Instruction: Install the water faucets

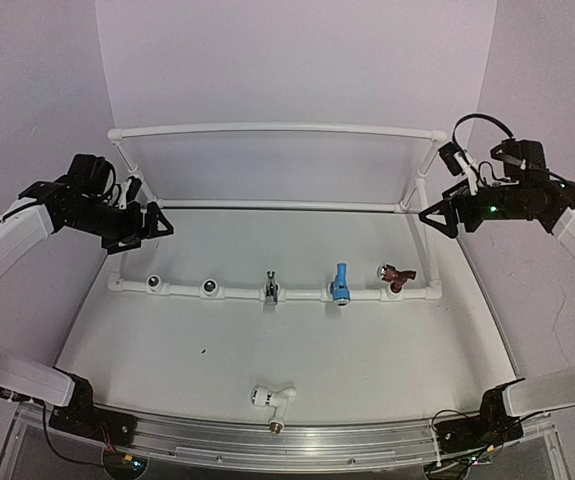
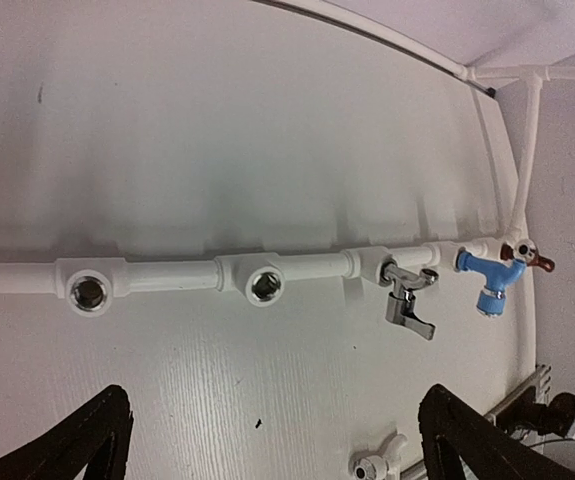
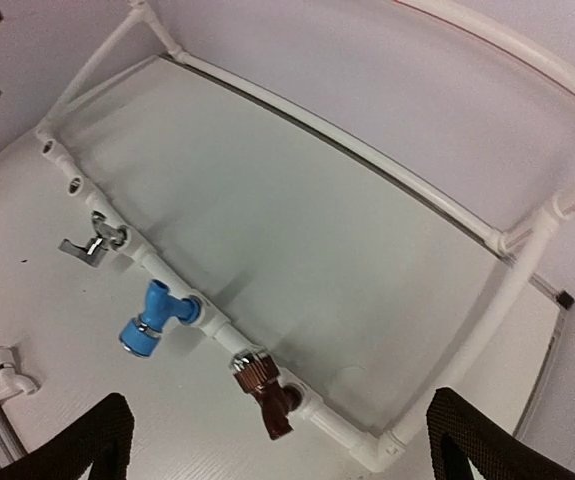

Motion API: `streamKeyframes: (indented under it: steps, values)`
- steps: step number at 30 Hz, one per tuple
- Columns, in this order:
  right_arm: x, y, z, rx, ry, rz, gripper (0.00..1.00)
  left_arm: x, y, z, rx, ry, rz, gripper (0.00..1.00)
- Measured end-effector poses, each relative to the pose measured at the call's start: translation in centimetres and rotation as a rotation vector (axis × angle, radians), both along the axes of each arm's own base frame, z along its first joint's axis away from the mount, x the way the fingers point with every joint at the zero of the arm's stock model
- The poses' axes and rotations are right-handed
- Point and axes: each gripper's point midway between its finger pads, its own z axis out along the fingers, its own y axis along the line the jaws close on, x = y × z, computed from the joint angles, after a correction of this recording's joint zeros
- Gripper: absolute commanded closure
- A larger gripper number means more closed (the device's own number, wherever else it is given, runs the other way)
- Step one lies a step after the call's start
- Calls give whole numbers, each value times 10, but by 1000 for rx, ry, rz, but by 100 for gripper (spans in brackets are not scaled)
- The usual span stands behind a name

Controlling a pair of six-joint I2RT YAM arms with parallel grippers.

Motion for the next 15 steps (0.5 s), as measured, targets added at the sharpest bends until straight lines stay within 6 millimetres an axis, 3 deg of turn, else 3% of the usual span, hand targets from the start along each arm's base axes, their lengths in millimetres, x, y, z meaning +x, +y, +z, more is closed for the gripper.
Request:
streamKeyframes:
  steps: [3, 6, 10, 15]
  values:
    - [-13, 52, 9, -1, -24, 183, 2, -12, -8, -7, -33, 26, -55, 0]
    - [-37, 115, -4, -43, -10, 384, 2, -26, -11, -15, -54, 59, -80, 0]
    - [-76, 186, -46, -160, 38, 620, 2, -39, -12, -17, -86, 77, -80, 0]
    - [-140, 242, -108, -383, 39, 855, 9, -48, -12, -7, -141, 67, -56, 0]
